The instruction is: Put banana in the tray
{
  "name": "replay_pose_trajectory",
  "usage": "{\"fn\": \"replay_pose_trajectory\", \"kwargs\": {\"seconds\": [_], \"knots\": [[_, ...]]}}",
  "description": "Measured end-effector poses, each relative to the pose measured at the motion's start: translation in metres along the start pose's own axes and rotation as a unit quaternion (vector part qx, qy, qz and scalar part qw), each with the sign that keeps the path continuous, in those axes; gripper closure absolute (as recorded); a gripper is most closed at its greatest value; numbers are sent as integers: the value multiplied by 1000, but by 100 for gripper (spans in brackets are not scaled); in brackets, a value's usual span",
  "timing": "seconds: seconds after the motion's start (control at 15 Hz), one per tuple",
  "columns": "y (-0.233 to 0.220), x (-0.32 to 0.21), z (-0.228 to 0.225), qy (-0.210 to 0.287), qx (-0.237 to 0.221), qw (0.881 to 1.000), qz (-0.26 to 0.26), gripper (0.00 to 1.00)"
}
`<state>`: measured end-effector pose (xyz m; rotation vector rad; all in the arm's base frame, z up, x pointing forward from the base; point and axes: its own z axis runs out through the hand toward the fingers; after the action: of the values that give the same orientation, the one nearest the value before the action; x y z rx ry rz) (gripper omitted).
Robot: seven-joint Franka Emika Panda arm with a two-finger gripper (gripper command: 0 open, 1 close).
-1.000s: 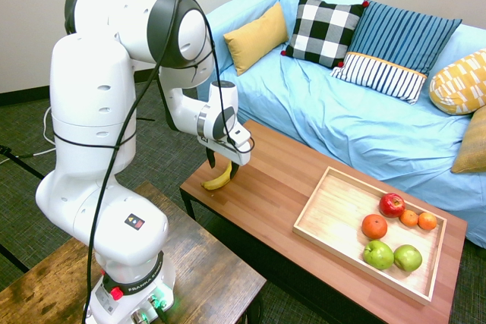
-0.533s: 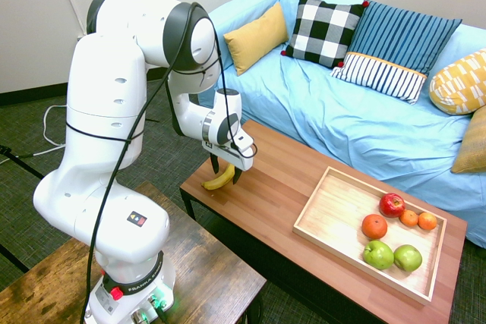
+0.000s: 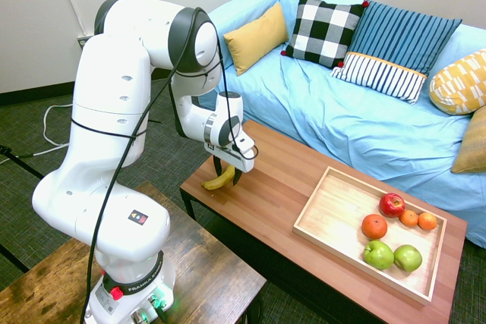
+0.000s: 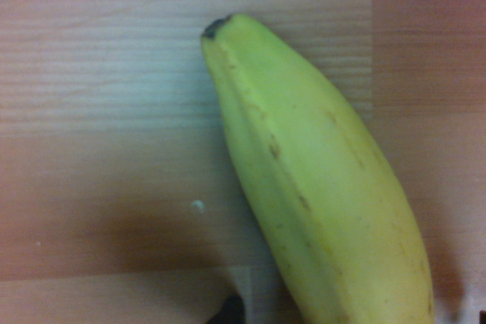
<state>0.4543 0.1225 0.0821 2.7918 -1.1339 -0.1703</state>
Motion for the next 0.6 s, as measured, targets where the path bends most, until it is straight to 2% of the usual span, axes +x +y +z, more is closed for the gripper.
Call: {"fn": "replay_pose_trajectory", "kwargs": {"seconds": [0.6], "knots": [[0, 1, -1, 0, 1, 1000, 3, 100]]}}
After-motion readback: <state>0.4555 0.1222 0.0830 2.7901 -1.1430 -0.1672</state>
